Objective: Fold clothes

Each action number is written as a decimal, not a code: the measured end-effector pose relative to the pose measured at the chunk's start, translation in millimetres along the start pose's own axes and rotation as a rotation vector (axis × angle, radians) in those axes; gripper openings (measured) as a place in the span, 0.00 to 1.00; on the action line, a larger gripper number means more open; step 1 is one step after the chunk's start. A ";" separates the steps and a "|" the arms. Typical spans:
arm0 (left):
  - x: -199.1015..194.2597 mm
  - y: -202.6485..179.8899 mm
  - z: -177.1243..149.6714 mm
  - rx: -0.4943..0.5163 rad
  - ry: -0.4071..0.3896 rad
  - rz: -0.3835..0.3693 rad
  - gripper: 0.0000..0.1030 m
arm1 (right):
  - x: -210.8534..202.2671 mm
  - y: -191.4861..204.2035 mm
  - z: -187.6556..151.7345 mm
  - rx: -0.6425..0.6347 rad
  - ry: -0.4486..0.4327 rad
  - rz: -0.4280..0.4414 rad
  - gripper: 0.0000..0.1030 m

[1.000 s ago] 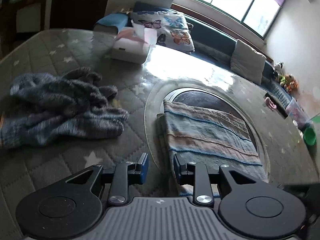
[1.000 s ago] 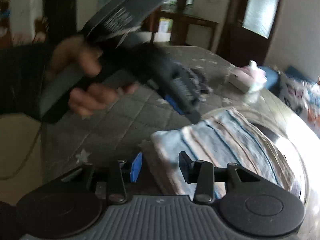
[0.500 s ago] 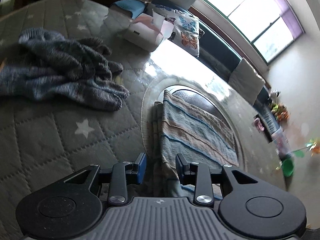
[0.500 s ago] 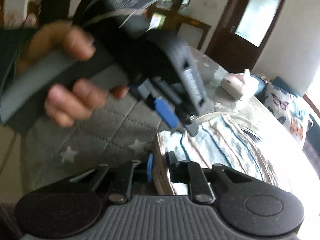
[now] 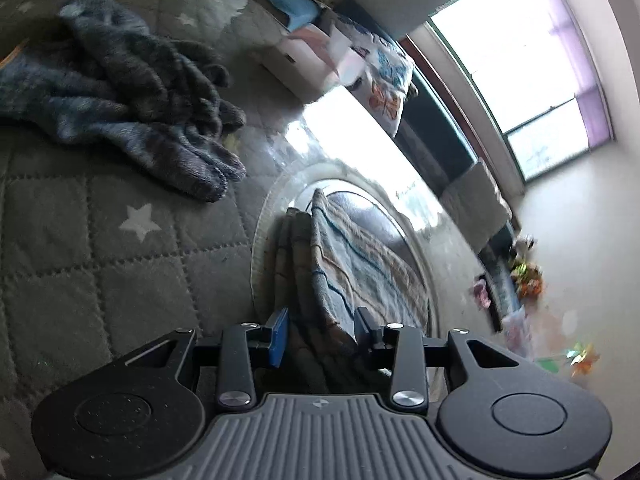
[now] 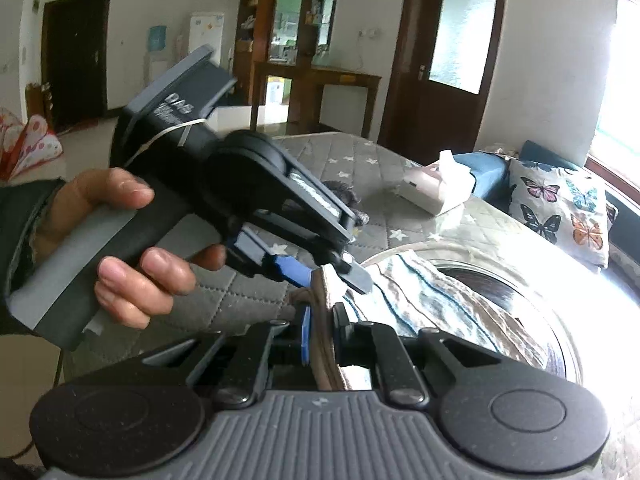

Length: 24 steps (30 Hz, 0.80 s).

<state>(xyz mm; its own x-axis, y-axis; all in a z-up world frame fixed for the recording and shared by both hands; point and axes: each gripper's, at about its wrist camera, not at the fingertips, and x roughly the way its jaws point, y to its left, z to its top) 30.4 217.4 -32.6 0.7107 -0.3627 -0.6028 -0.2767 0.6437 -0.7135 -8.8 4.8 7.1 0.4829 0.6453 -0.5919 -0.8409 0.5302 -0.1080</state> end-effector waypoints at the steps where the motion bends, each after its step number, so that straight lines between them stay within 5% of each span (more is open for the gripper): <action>1: -1.0 1.7 -0.3 -0.008 0.000 -0.003 0.39 | -1.4 -1.5 0.1 0.008 -0.005 0.000 0.09; 24: 23.5 10.3 0.5 -0.199 0.071 -0.068 0.39 | -0.3 9.3 -4.3 -0.022 -0.021 0.030 0.09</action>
<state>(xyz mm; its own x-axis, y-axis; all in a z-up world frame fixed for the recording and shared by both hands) 44.6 215.8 -53.9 0.6864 -0.4517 -0.5699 -0.3572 0.4732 -0.8053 -17.8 7.1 2.9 0.4625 0.6720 -0.5783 -0.8600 0.4987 -0.1083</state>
